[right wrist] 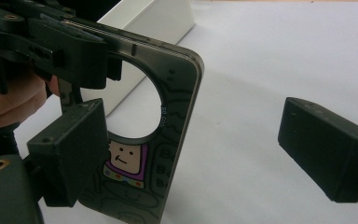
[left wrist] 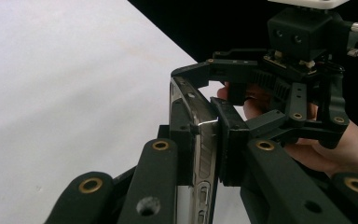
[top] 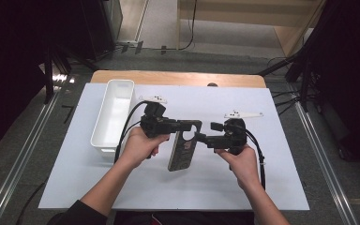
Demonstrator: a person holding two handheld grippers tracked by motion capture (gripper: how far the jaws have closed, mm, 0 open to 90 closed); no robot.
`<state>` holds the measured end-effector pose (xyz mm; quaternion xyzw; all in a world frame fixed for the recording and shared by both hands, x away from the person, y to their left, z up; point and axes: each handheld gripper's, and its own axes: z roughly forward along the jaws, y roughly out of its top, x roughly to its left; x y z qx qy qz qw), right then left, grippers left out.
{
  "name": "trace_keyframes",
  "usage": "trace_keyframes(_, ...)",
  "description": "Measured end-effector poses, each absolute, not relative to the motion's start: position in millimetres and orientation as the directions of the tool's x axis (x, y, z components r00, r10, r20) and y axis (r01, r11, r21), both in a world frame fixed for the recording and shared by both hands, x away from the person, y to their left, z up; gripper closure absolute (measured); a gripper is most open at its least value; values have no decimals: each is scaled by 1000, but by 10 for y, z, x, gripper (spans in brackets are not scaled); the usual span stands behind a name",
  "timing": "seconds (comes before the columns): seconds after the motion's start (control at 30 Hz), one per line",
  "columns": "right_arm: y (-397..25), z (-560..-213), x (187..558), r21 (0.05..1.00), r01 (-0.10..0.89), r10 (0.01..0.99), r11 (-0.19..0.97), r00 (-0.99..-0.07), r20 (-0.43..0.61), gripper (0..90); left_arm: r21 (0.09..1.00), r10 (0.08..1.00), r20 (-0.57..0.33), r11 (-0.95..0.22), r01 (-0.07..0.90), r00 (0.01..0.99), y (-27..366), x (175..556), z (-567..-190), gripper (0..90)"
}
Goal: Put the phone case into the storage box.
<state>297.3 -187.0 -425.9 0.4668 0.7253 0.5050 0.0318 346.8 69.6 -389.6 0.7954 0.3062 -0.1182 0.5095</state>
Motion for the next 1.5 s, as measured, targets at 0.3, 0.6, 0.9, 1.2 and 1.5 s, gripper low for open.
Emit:
trace_keyframes(0.3,-1854,-4280,2983,762,644,697,62,-575,429,145,740,353,-496,-307,599,793,670,3446,-3897,792)
trace_keyframes(0.6,-1842,-4297,2993,771,633,675,71,-600,430,297,744,343,-492,-311,591,800,651,3431,-3897,792)
trace_keyframes(0.9,-1874,-4329,3006,768,638,649,59,-609,456,478,747,337,-490,-313,587,804,647,3423,-3890,792)
trace_keyframes(1.2,-1877,-4367,3019,763,644,616,56,-624,482,623,747,334,-491,-313,586,805,631,3419,-3898,791)
trace_keyframes(1.5,-1879,-4370,3025,755,654,617,45,-613,494,681,751,333,-484,-316,580,809,626,3415,-3904,791)
